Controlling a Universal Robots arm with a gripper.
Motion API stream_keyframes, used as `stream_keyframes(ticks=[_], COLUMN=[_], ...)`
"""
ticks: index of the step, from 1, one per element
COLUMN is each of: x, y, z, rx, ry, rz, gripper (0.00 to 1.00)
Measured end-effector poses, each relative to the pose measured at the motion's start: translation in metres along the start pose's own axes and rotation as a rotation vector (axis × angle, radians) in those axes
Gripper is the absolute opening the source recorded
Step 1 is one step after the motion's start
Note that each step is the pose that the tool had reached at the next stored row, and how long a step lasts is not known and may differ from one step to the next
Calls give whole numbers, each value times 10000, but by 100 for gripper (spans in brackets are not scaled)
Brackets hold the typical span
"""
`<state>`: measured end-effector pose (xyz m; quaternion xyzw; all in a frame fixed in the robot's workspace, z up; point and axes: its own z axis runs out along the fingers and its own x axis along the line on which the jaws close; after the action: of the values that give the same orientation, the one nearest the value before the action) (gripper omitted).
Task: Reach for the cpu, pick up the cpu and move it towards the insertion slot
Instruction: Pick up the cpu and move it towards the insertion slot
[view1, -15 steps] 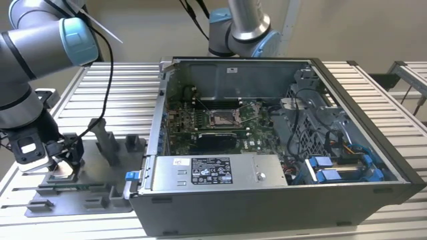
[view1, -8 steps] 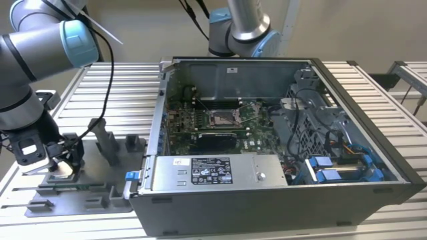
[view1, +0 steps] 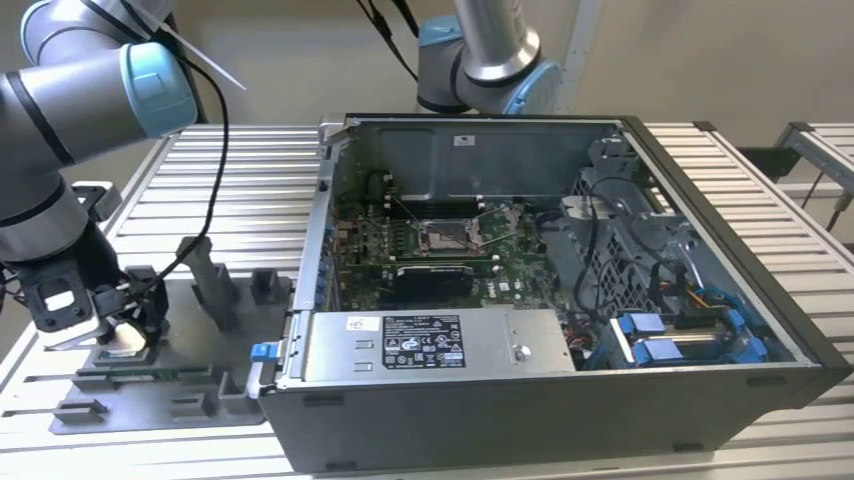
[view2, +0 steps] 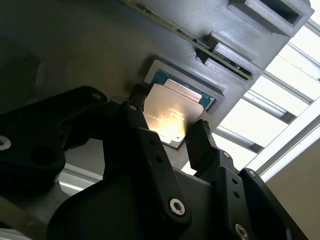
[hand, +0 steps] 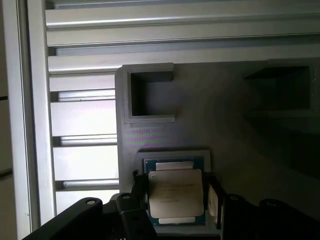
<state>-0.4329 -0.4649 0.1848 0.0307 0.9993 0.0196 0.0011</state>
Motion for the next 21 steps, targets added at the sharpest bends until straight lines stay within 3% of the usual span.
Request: stream_keyframes(ticks=[8, 9, 21], x=[0, 0, 0], y=[0, 0, 0], z=[1, 1, 3], rx=[-1, 0, -1], ry=[2, 1, 0], rz=[0, 0, 0], gripper=[100, 0, 0])
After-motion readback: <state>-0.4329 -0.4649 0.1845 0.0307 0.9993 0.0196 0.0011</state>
